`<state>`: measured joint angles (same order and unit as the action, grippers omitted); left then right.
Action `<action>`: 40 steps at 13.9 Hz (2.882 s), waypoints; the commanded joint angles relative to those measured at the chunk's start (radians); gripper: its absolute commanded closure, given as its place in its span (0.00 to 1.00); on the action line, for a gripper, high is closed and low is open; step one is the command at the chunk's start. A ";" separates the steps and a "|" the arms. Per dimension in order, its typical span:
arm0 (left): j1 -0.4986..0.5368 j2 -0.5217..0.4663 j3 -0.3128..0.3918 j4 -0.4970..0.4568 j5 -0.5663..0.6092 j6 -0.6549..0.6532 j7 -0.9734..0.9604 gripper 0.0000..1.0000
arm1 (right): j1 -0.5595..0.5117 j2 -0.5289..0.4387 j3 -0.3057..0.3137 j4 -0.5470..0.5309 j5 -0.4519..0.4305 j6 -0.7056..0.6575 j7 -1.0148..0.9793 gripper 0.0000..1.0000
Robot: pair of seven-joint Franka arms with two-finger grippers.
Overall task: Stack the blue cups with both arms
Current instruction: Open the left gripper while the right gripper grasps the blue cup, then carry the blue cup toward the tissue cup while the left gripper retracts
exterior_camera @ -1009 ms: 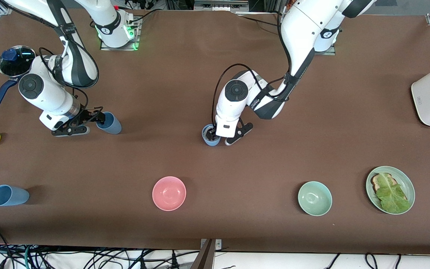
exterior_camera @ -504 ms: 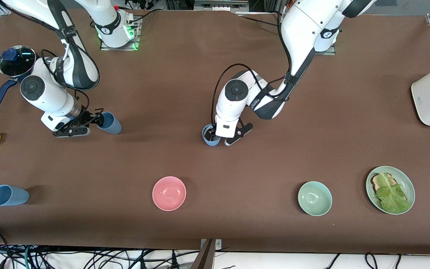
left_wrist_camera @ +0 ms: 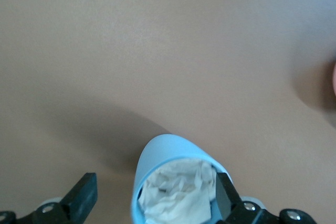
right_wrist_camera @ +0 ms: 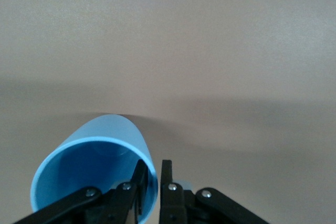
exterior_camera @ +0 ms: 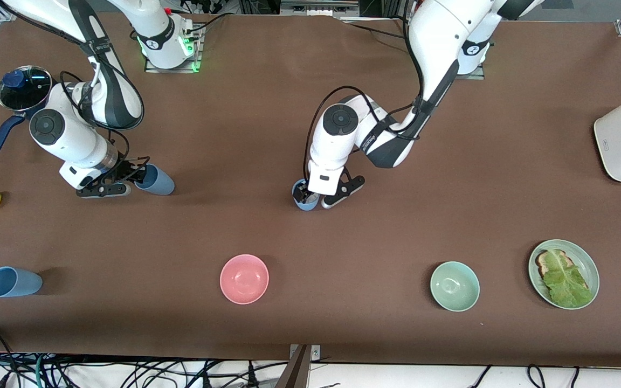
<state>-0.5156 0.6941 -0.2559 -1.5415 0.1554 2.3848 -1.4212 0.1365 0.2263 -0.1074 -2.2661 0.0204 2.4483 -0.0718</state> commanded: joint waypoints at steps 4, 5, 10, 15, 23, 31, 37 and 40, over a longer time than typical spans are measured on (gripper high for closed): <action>-0.001 -0.119 0.007 -0.031 0.024 -0.148 0.140 0.00 | -0.001 -0.013 0.006 -0.006 0.013 0.006 0.012 1.00; 0.002 -0.140 0.007 -0.031 0.024 -0.177 0.183 0.00 | -0.001 -0.016 0.006 -0.003 0.013 0.005 0.009 1.00; 0.061 -0.260 0.009 0.055 -0.063 -0.427 0.392 0.00 | -0.001 -0.010 0.006 0.196 0.019 -0.228 0.006 1.00; 0.124 -0.300 0.012 0.221 -0.114 -0.691 0.470 0.00 | 0.018 -0.021 0.024 0.390 0.038 -0.414 0.038 1.00; 0.319 -0.427 0.015 0.224 -0.105 -0.757 0.598 0.00 | 0.124 0.008 0.137 0.609 0.039 -0.555 0.314 1.00; 0.431 -0.504 0.190 0.219 -0.157 -0.831 1.173 0.00 | 0.357 0.123 0.137 0.741 0.036 -0.560 0.668 1.00; 0.422 -0.560 0.310 0.189 -0.169 -0.866 1.411 0.00 | 0.482 0.272 0.135 0.913 0.027 -0.554 0.882 1.00; 0.381 -0.613 0.305 0.167 -0.105 -0.866 1.406 0.00 | 0.535 0.332 0.118 0.964 0.024 -0.526 0.943 1.00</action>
<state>-0.0941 0.1477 0.0423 -1.3196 0.0138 1.5193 -0.0328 0.6361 0.4957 0.0314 -1.3837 0.0487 1.9175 0.8228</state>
